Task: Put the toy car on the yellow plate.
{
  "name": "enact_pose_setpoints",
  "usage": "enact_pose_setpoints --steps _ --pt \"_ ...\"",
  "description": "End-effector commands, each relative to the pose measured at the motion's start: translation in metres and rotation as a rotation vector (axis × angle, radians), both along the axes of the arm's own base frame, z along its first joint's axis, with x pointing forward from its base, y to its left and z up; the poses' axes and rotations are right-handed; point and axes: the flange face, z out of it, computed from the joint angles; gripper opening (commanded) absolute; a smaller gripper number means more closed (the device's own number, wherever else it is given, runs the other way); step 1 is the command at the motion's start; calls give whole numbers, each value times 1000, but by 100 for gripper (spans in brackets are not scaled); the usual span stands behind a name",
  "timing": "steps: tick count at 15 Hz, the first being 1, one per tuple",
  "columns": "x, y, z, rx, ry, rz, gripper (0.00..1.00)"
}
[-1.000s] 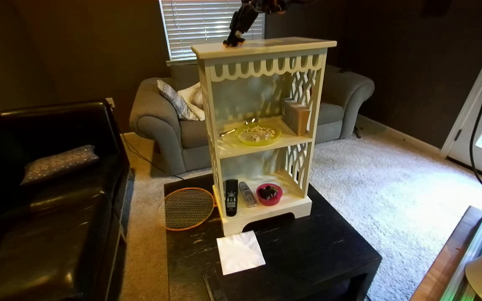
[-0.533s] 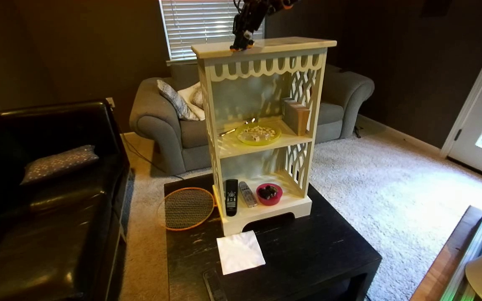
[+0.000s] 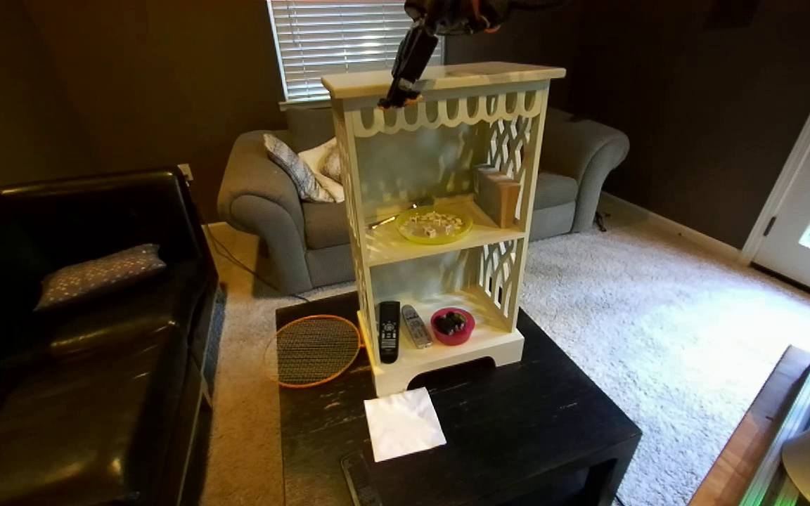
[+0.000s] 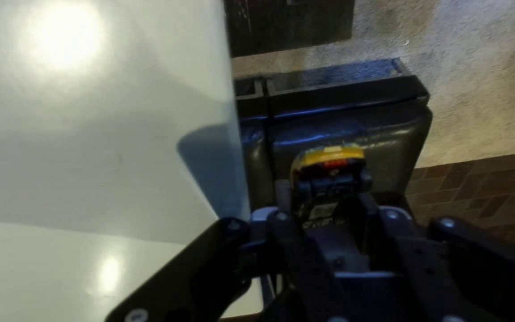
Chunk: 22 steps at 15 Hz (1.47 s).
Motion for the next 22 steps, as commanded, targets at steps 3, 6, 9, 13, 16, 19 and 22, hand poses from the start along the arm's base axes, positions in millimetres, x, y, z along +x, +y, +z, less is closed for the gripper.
enact_pose_setpoints --steps 3,6,9,13,16,19,22 --pt "-56 28 -19 35 -135 -270 8" --pt "-88 53 -37 54 -194 -413 8" --pt "-131 80 -71 103 -205 -566 8" --pt "-133 95 -87 106 -195 -554 33" --pt "-142 90 -85 110 -200 -571 33" --pt "-138 90 -89 142 -153 -575 8" --pt "-132 73 -117 174 -81 -641 8"
